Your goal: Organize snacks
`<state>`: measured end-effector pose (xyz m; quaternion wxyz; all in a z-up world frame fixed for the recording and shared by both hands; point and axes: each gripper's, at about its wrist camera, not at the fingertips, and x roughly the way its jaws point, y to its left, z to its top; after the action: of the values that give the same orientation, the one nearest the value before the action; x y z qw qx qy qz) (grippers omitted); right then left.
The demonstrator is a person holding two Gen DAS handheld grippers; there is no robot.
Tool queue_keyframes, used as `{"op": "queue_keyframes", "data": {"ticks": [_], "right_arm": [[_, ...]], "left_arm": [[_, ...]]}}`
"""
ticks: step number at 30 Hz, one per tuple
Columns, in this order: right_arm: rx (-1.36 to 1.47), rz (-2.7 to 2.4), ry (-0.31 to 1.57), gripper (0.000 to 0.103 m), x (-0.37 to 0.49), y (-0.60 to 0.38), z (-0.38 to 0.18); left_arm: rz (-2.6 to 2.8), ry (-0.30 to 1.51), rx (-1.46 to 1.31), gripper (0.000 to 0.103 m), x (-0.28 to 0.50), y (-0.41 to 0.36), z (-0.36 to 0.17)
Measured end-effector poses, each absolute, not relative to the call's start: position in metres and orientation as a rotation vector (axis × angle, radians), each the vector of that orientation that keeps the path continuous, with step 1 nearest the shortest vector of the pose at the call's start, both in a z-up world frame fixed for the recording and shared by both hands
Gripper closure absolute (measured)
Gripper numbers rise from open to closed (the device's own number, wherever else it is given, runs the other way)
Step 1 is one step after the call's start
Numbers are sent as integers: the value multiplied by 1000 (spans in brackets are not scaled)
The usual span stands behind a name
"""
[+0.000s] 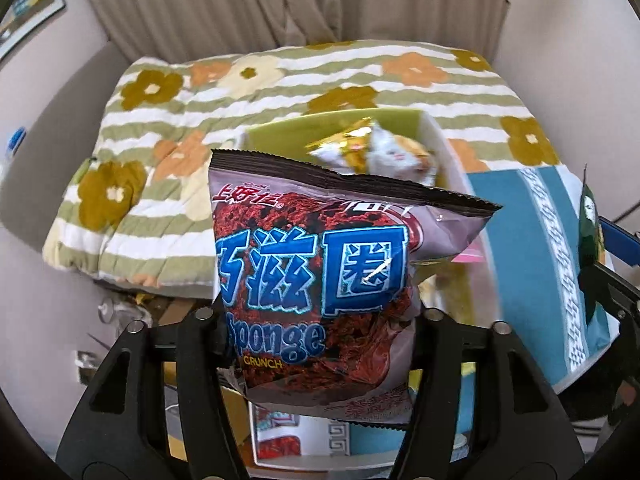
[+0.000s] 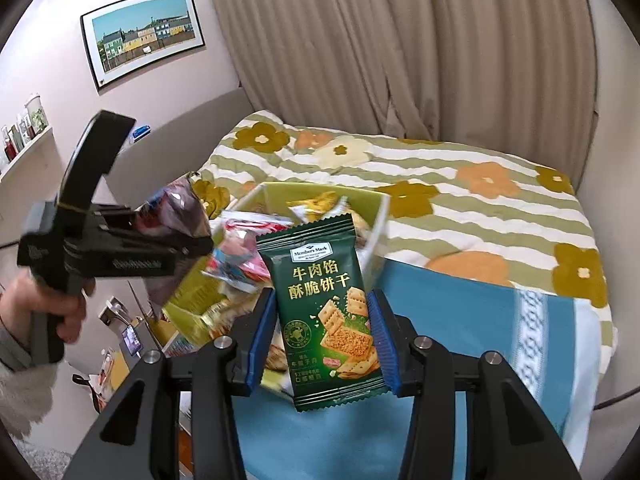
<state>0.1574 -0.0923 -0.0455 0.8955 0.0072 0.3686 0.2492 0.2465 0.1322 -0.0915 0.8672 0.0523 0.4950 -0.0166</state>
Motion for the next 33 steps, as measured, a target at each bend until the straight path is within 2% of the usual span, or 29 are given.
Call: {"op": "queue_keyframes", "data": {"ticks": [1, 2, 3, 10, 23, 25, 27, 29, 33], "right_arm": [[13, 516, 769, 60, 162, -84, -46], [11, 513, 774, 61, 165, -76, -47], [9, 507, 778, 61, 168, -67, -47], [35, 441, 823, 61, 186, -42, -57], [52, 412, 877, 59, 216, 10, -55], [66, 410, 890, 51, 222, 15, -58], [82, 400, 888, 12, 223, 16, -60], [86, 385, 874, 5, 218, 15, -61], [79, 367, 878, 5, 210, 8, -64]], "left_arm": [[-38, 1037, 100, 26, 250, 138, -97], [-51, 1044, 84, 4, 253, 145, -104], [-66, 1042, 72, 0, 253, 149, -107], [-169, 1058, 38, 1, 251, 175, -126], [-182, 972, 31, 1, 244, 212, -106], [-160, 971, 45, 1, 241, 215, -109], [-144, 984, 50, 1, 238, 217, -113], [-135, 986, 36, 1, 233, 218, -116], [-113, 984, 21, 1, 221, 214, -115]]}}
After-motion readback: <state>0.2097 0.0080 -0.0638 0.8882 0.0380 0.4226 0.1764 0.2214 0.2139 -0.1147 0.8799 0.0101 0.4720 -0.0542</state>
